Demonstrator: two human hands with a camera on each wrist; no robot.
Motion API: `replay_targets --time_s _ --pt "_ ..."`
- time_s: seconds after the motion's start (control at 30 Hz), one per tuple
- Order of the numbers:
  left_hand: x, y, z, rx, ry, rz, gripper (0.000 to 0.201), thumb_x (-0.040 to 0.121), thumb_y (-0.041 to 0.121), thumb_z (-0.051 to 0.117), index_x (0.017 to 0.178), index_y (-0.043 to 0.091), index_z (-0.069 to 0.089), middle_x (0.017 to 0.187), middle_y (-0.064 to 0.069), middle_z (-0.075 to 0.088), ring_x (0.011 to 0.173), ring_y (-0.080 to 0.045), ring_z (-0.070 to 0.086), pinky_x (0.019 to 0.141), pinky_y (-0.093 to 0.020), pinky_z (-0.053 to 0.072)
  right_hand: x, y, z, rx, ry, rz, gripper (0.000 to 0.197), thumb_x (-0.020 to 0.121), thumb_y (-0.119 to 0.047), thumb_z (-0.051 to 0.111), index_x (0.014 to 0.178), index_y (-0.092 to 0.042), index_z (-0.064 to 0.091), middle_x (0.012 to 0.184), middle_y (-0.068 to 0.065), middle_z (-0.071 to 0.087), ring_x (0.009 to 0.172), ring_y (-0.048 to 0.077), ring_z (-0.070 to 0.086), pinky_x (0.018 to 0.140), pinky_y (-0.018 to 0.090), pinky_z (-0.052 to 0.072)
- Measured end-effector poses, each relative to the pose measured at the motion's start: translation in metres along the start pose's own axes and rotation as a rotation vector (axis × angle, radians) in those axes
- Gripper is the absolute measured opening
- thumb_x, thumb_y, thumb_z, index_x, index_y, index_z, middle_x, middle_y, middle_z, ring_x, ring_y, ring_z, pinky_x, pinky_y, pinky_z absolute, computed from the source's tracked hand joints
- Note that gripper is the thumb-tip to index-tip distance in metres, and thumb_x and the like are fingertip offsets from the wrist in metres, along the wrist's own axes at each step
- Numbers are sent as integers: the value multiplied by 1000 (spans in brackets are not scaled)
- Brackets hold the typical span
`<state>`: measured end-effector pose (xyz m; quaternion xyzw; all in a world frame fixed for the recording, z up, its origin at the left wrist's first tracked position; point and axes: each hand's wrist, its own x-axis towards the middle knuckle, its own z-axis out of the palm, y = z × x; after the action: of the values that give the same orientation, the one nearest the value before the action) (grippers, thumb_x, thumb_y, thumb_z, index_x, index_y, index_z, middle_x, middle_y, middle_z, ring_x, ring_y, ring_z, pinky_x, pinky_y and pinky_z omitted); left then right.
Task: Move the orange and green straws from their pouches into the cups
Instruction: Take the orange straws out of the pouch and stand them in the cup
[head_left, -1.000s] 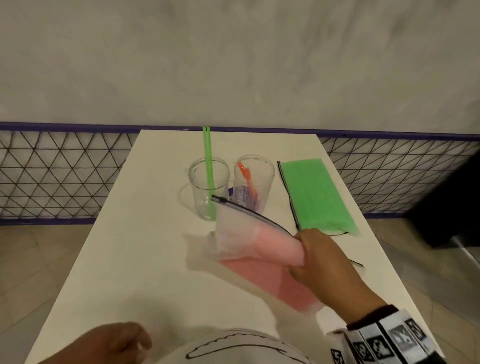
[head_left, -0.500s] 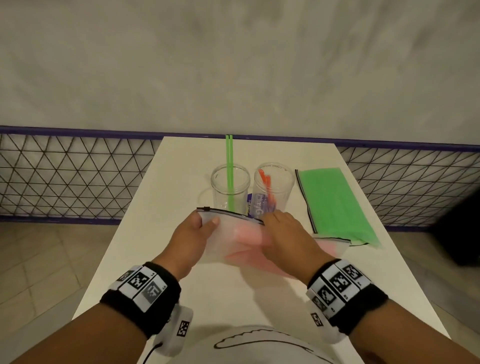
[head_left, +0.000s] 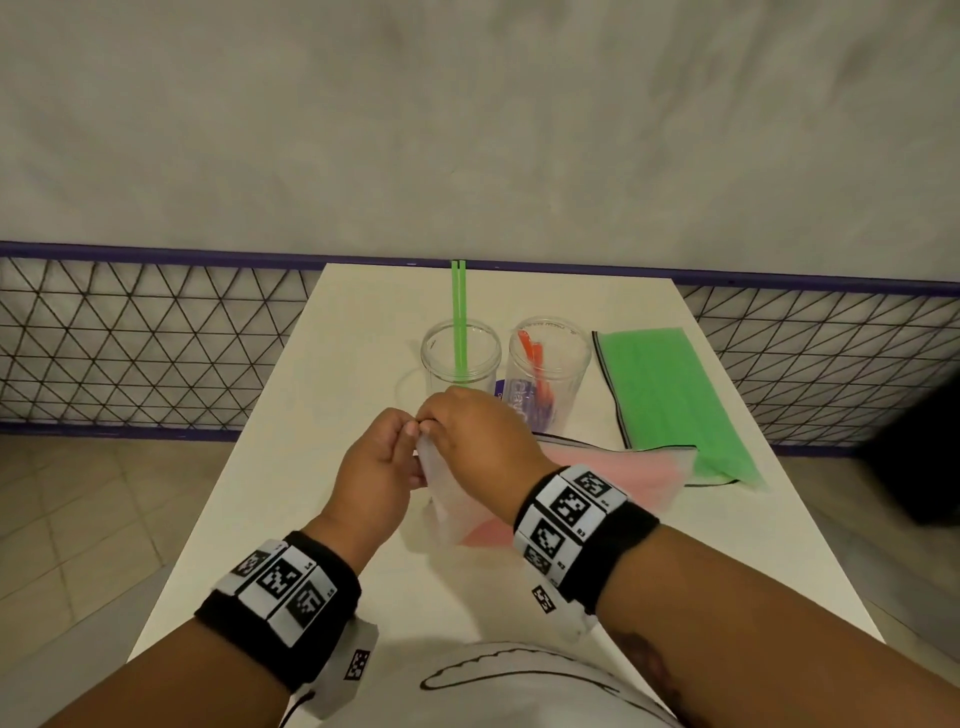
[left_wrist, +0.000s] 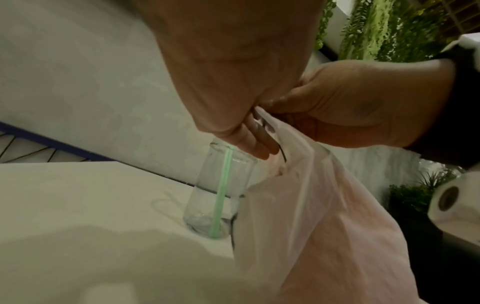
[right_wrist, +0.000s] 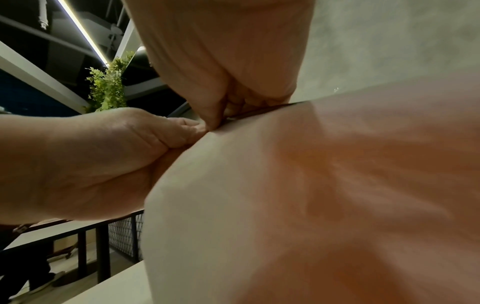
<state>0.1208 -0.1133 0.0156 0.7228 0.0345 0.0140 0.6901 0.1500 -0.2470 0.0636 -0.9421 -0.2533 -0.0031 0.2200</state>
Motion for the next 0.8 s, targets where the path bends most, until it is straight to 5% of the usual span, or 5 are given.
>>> replay_targets --time_s 0.4,0.53,0.6,0.67,0.8 --pt "0 -19 -33 105 135 -80 24 105 11 40 85 9 52 83 -10 57 75 -25 56 75 -34 51 -74 89 -5 -174 143 268 19 93 -3 47 92 -16 61 83 -6 50 73 19 51 64 30 35" --pt "2 -17 -24 465 133 104 12 101 15 50 109 18 59 107 0 66 107 -23 60 89 -30 44 -81 98 -1 -158 164 300 19 90 0 50 93 -13 62 88 2 58 78 23 54 68 35 42" --pt "6 -7 -9 737 79 285 36 97 26 58 132 20 54 135 1 58 134 -29 46 115 -49 28 -77 92 0 -176 191 254 20 87 2 53 94 -14 63 88 2 59 76 22 53 68 33 41" --pt "9 7 10 1009 -32 435 48 93 36 63 138 26 52 149 4 46 146 -27 31 119 -57 3 -73 84 4 -193 210 191 21 81 6 59 91 -13 63 85 3 60 73 23 54 64 33 42" --pt "17 16 47 1235 -294 458 36 96 38 56 130 28 54 126 7 62 126 -18 52 119 -51 -6 -67 80 17 -236 221 86 26 71 8 68 85 -13 61 79 3 57 67 23 52 60 31 35"
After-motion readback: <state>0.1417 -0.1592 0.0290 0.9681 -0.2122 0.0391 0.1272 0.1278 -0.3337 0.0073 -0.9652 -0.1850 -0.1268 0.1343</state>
